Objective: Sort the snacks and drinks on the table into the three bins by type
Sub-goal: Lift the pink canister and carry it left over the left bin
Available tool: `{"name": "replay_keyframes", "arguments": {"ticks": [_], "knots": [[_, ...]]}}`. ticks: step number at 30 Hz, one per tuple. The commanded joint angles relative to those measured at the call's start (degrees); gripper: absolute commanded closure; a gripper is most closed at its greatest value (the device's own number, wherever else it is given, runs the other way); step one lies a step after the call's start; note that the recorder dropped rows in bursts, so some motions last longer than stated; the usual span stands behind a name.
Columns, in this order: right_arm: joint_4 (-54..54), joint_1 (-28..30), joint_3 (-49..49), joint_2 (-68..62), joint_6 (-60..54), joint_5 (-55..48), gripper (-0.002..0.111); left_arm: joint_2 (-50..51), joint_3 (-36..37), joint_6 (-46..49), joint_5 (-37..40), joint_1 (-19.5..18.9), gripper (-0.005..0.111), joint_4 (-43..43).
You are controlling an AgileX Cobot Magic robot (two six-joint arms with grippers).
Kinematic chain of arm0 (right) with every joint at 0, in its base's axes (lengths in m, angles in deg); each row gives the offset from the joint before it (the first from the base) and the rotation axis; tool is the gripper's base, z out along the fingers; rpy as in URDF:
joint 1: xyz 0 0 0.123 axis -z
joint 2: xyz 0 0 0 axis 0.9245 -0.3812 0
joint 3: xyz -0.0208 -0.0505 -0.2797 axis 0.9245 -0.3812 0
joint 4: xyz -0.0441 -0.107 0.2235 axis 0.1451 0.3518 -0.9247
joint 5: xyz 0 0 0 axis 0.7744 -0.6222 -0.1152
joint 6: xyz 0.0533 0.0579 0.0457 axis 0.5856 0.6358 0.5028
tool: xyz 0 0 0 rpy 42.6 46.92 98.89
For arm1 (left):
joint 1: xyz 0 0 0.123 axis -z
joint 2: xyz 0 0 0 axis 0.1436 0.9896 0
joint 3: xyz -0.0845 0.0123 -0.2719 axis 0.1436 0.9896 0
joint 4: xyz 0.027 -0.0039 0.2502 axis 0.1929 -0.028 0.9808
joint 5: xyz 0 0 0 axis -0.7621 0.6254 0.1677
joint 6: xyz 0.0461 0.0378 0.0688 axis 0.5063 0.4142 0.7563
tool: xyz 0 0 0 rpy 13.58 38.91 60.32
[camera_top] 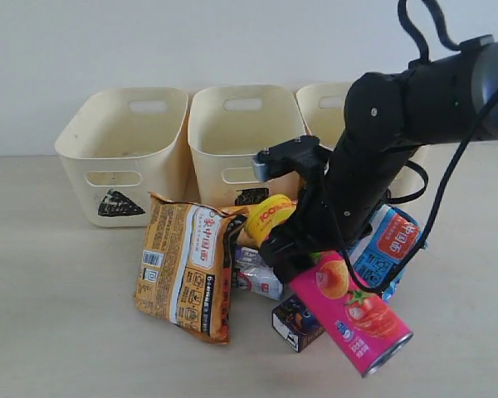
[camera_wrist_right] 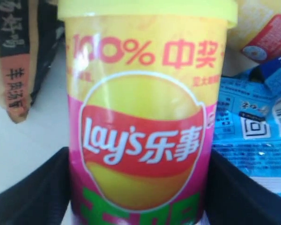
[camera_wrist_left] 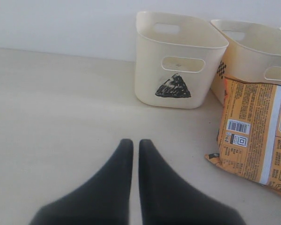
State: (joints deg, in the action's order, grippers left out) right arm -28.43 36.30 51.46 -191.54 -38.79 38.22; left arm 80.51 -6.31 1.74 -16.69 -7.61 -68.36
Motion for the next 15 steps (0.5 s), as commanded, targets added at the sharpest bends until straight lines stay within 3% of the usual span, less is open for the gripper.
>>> {"name": "replay_keyframes", "arguments": {"ticks": [1, 15], "knots": [[0.45, -0.06, 0.16, 5.43, 0.50, 0.11, 0.108, -0.15, -0.27, -0.45, -0.85, -0.06, 0.103, -0.22], [-4.37, -0.06, 0.16, 17.61, 2.17, 12.00, 0.108, -0.15, -0.27, -0.45, -0.85, -0.06, 0.103, -0.22]]}}
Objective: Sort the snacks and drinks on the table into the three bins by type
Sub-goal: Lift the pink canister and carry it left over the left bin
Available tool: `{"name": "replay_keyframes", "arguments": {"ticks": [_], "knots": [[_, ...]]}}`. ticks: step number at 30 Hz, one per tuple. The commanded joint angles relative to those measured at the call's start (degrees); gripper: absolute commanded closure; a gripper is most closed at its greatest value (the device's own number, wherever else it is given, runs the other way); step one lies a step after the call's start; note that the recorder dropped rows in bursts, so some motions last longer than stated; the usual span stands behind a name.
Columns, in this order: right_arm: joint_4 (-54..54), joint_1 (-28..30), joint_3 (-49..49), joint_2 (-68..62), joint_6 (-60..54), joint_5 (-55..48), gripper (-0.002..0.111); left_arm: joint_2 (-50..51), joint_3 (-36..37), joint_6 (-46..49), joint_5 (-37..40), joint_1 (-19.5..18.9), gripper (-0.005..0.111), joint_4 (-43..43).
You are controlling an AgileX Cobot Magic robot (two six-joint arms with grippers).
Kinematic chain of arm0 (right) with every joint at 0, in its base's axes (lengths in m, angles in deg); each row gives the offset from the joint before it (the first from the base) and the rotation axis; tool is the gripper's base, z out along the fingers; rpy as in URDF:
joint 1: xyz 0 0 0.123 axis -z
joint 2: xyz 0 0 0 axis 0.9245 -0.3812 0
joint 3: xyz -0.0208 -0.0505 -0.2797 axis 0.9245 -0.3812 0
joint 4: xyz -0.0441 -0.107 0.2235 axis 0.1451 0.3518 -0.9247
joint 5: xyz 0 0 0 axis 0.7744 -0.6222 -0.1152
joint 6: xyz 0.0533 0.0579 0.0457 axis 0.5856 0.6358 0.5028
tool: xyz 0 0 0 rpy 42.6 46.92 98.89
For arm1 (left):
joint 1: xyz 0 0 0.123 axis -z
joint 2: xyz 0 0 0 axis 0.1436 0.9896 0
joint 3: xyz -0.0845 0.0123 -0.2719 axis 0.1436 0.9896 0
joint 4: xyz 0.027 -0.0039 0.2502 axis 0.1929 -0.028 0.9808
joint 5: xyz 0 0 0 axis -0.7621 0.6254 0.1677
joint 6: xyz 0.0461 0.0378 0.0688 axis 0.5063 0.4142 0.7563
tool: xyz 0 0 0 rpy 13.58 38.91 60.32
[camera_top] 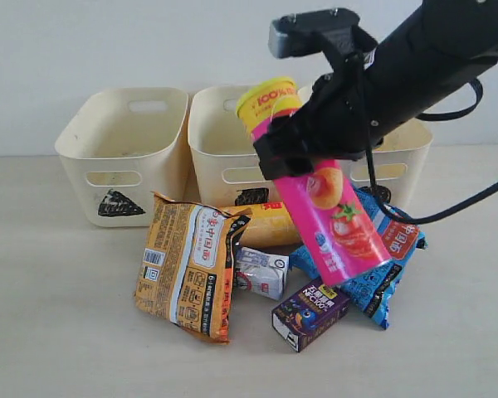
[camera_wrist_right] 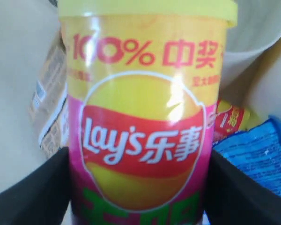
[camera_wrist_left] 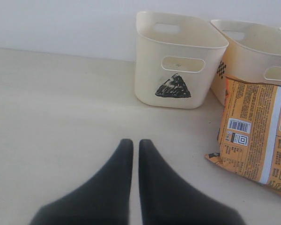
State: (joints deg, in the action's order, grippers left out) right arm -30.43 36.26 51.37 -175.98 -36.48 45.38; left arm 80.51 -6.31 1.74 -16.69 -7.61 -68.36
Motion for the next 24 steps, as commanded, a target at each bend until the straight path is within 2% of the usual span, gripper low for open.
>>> {"name": "replay_keyframes", "arguments": {"ticks": [1, 7, 15, 24], "knots": [[-3.76, -0.02, 0.25, 2.30, -0.14, 6.55, 0.108, -0.15, -0.27, -0.45, -0.85, -0.06, 0.103, -0.22], [-12.53, -0.59, 4.05, 0.62, -3.72, 10.45, 0.108, -0.15, -0.27, -0.45, -0.85, -0.06, 0.103, -0.22], [-13.90, -5.03, 13.34, -4.53, -3.72, 18.85, 0.108, -0.15, -0.27, -0.45, -0.85, -0.06, 0.103, -0.22], [-13.90, -10.68, 26.29, -17.55, -4.07, 31.23, 0.108, -0.15, -0.27, -0.45, -0.85, -0.06, 0.103, -0.22]]}}
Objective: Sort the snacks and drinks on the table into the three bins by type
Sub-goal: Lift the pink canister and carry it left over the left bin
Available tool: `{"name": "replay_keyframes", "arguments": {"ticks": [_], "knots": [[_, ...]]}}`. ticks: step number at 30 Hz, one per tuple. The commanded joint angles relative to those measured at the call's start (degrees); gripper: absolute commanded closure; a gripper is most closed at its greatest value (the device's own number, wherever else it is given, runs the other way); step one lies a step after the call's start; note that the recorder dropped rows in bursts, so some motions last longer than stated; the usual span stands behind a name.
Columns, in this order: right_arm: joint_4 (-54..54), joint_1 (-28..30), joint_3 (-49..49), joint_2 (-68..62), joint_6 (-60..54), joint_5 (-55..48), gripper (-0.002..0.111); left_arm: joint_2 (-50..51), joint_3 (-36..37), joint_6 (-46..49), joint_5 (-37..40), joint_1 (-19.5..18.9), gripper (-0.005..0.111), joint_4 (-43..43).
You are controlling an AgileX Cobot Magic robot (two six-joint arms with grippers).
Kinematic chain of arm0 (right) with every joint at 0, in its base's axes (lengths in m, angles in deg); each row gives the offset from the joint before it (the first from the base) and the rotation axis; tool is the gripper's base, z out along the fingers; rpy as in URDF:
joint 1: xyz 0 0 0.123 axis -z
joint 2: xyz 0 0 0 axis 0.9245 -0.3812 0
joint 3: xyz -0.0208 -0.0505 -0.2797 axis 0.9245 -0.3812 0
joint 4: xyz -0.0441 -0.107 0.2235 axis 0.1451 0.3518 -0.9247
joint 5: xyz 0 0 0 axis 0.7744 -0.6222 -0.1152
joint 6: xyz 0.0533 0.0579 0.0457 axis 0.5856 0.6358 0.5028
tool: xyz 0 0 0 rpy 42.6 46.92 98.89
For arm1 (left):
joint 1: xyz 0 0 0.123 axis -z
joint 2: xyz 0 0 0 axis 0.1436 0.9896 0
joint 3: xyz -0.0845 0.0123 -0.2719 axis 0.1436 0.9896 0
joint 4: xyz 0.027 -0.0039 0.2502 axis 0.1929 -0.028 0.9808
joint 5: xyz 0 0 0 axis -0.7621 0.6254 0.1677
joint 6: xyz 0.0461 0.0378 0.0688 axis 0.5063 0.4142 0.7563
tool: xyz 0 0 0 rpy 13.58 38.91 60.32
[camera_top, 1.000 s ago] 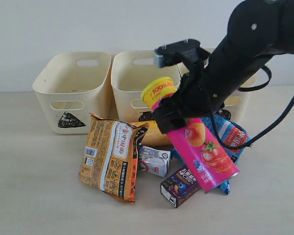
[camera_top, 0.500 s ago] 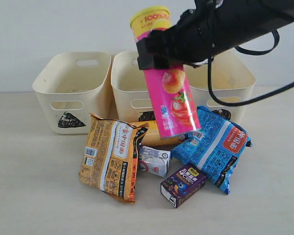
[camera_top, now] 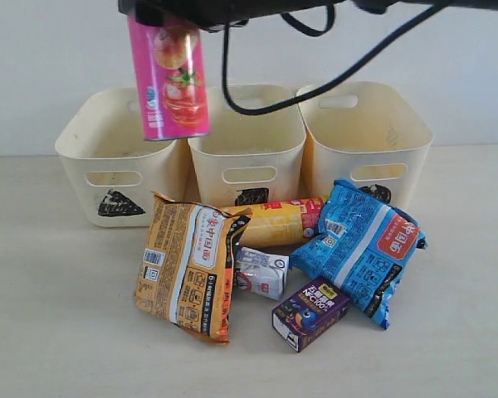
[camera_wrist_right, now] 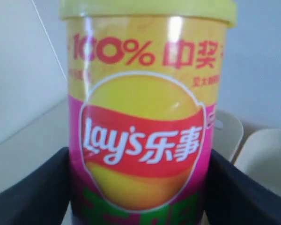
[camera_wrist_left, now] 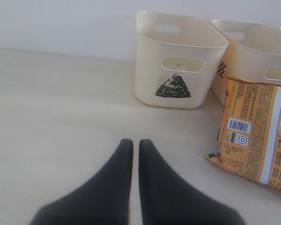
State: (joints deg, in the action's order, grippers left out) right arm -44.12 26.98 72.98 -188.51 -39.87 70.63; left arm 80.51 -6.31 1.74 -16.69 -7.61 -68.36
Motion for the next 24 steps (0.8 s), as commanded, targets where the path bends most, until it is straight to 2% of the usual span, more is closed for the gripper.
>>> {"name": "replay_keyframes", "arguments": {"ticks": [1, 4, 16, 24], "knots": [[-0.20, -1.81, 6.55, -7.31, -0.52, 7.76, 0.108, -0.15, -0.27, -0.45, -0.85, -0.06, 0.103, -0.22], [-0.20, -2.24, 12.01, -13.04, -0.42, 10.83, 0.108, -0.15, -0.27, -0.45, -0.85, -0.06, 0.103, -0.22], [-0.20, -2.24, 37.08, -34.94, -0.13, 12.76, 0.108, -0.15, -0.27, -0.45, -0.85, -0.06, 0.103, -0.22], [-0.20, -2.14, 43.03, -42.73, -0.13, 13.98, 0.108, -0.15, -0.27, -0.45, -0.85, -0.06, 0.103, -0.22]]}}
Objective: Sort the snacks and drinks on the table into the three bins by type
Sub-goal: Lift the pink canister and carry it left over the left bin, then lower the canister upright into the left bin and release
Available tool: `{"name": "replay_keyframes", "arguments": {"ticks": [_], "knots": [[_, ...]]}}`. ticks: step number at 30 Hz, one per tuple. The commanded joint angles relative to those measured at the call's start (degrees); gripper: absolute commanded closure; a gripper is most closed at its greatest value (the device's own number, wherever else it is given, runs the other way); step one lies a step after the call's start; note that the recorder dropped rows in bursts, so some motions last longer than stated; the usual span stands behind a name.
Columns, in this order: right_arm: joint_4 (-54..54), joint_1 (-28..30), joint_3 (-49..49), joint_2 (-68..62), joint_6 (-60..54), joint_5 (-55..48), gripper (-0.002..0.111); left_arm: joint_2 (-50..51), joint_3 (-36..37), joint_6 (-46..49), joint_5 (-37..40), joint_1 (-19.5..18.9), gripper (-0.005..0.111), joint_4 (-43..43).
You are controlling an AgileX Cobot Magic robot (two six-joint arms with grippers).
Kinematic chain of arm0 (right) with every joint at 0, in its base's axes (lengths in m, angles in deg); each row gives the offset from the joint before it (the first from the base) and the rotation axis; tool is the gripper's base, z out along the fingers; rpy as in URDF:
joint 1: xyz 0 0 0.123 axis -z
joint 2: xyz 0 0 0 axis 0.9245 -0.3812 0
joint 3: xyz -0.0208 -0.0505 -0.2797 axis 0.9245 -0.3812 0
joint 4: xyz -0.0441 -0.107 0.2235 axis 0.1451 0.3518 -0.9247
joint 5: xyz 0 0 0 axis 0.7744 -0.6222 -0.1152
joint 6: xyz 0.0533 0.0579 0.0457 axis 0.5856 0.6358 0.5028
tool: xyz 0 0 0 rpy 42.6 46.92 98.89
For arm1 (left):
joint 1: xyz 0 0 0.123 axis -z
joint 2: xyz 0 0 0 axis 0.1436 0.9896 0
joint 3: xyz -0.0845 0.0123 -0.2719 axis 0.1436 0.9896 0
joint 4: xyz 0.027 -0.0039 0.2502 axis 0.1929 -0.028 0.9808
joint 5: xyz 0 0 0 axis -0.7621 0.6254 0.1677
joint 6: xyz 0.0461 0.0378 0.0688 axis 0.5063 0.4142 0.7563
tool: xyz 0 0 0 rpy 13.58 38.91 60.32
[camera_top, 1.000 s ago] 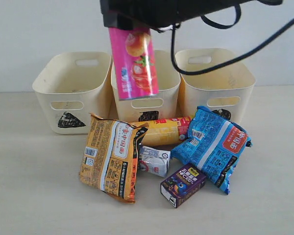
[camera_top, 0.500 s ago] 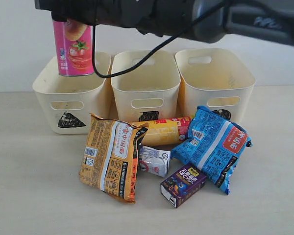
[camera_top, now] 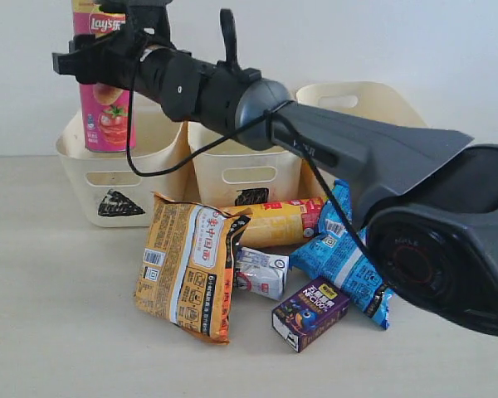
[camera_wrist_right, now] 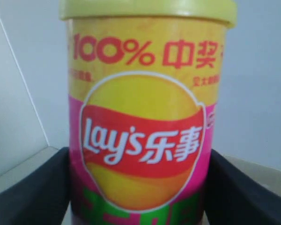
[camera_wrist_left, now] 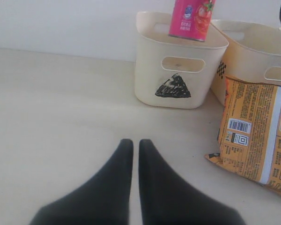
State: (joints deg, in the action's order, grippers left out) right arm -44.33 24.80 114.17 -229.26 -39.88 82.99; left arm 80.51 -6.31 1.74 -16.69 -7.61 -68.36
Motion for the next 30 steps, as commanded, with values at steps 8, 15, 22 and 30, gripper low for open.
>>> {"name": "replay_keyframes", "arguments": {"ticks": [8, 15, 22, 30], "knots": [[0.01, 1.22, 1.84, -3.98, 1.42, 1.77, 0.082, -0.15, -0.27, -0.45, -0.85, -0.06, 0.103, -0.22], [0.01, 2.69, 1.84, -2.65, 3.12, -1.50, 0.019, -0.15, -0.27, -0.45, -0.85, -0.06, 0.103, -0.22], [2.34, 2.94, 1.84, 2.72, 2.67, -17.41, 0.045, -0.15, -0.27, -0.45, -0.85, -0.06, 0.103, -0.22], [6.55, 6.87, 1.84, 12.49, 2.81, -45.54, 0.108, -0.15, -0.27, -0.45, -0.85, -0.06, 0.103, -0.22]]}}
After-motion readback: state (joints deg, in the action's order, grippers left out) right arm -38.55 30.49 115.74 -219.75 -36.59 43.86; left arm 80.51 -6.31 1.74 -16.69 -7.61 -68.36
